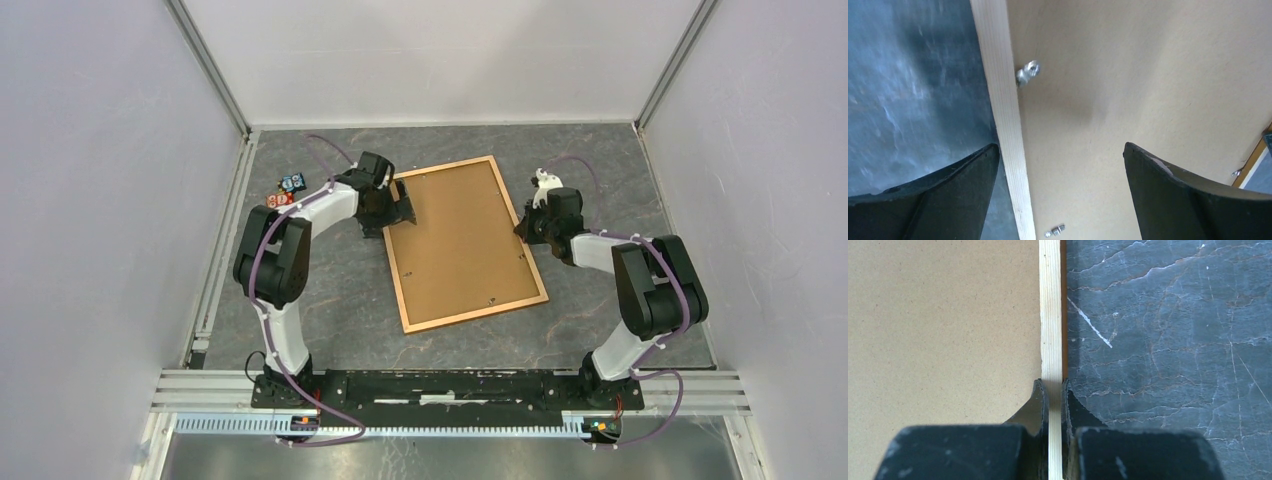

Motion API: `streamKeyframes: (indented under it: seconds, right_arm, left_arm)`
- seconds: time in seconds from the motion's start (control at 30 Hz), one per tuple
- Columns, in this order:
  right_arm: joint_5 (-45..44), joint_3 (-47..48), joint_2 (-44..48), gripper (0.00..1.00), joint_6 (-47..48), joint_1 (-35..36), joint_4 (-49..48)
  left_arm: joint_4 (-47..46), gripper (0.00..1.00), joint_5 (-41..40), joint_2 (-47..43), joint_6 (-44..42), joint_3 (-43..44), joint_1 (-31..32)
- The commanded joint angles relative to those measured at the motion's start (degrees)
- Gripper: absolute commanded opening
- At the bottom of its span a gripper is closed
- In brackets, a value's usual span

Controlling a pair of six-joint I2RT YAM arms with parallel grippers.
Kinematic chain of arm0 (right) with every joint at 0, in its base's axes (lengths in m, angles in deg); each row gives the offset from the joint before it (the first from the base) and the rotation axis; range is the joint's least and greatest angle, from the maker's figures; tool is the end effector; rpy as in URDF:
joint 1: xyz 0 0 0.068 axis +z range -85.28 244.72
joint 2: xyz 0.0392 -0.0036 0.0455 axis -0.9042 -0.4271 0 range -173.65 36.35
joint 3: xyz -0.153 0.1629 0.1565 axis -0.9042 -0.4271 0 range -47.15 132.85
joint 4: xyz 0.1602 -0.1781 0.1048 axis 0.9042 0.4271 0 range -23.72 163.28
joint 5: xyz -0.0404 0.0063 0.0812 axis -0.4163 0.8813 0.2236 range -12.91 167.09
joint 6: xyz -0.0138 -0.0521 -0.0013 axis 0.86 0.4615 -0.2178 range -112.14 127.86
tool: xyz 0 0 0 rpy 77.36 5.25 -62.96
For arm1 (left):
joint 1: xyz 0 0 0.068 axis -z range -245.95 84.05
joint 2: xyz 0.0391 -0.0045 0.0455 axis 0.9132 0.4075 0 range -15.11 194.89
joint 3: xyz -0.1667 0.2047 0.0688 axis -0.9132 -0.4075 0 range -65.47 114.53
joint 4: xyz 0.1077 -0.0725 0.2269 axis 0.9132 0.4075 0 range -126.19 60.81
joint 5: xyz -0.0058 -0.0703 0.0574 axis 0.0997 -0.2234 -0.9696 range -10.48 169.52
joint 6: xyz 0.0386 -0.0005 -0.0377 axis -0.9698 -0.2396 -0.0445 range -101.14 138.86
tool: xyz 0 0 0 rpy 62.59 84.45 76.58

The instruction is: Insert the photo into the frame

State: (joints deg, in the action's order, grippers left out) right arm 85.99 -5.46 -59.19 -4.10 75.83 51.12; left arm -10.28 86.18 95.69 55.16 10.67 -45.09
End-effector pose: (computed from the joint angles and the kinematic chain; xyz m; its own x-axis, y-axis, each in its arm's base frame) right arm 0.3166 0.0679 0.1456 -0.6641 0.0783 -0.7436 -0.1752 0.9505 0.2565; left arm 0.3752 -0.1475 0.1750 -0.8969 -0.2874 -0.3361 -0.1538 0.9153 -0.3722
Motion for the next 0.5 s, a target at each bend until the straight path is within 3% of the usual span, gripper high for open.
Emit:
streamKeyframes:
  seconds: [0.0,0.2,0.47]
  right_arm:
    - [0.9,-1.1,0.9,0.00,-2.7,-0.6,-1.7]
    - [2.7,-1.3,0.9,0.00,-2.9,-0.7,-2.8]
    - [2.7,-1.9,1.6,0.00,-2.4,-0.7,-3.2]
  left_arm:
    - [11.0,1.00,-4.0,-4.8,13.5,-3.6,1.2]
    - [11.1,1.00,-4.2,-14.9,29.7,-18.4,3.0]
    - [11.9,0.99,-1.2,-13.3,37.6,-19.4,7.9]
